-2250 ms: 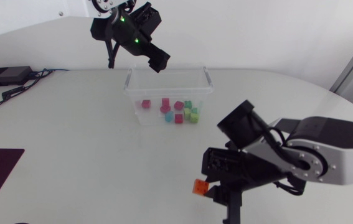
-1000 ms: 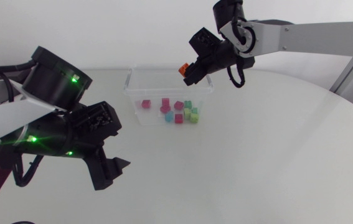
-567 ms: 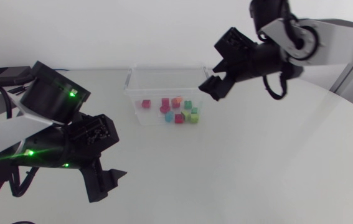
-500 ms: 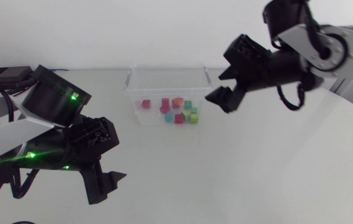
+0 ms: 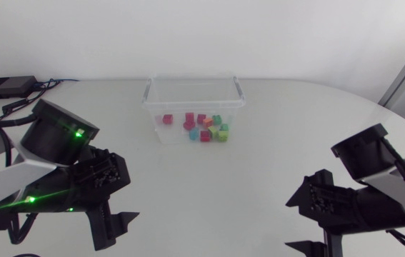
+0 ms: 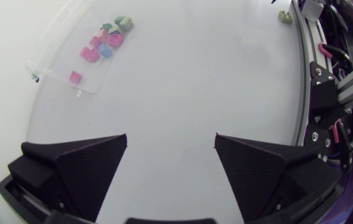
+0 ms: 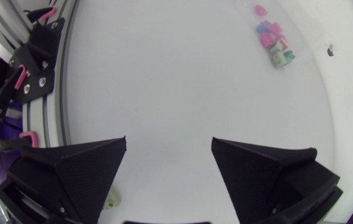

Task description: Pick up the duplo bricks and place them in the container

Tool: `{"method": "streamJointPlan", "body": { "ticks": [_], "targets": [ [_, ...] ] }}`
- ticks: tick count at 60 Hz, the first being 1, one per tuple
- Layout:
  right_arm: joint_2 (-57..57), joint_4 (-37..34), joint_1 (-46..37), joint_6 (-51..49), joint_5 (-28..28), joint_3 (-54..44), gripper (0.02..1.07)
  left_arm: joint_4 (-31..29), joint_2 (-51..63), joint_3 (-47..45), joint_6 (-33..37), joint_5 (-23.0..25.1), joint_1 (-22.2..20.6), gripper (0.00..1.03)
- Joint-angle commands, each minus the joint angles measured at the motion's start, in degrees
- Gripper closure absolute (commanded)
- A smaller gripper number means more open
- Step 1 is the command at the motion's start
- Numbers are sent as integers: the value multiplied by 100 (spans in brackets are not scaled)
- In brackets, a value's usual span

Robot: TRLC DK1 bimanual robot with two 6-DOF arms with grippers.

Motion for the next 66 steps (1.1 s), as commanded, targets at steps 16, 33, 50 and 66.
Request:
{"method": "streamJointPlan", "body": {
  "ticks": [16,33,50,66],
  "targets": [
    [-294,-853,-165,-1439,-27,-638,7,494,-981,-666,124,32,1096,5],
    [-303,-1556,-165,-2010,26,-717,7,819,-1693,-1061,54,164,2090,5],
    [-57,-1433,-280,-2379,334,-611,7,854,-1851,-1079,98,515,2635,5],
    [980,-1020,-983,-2898,325,-75,7,871,-1957,-1211,19,524,2643,5]
  ]
}}
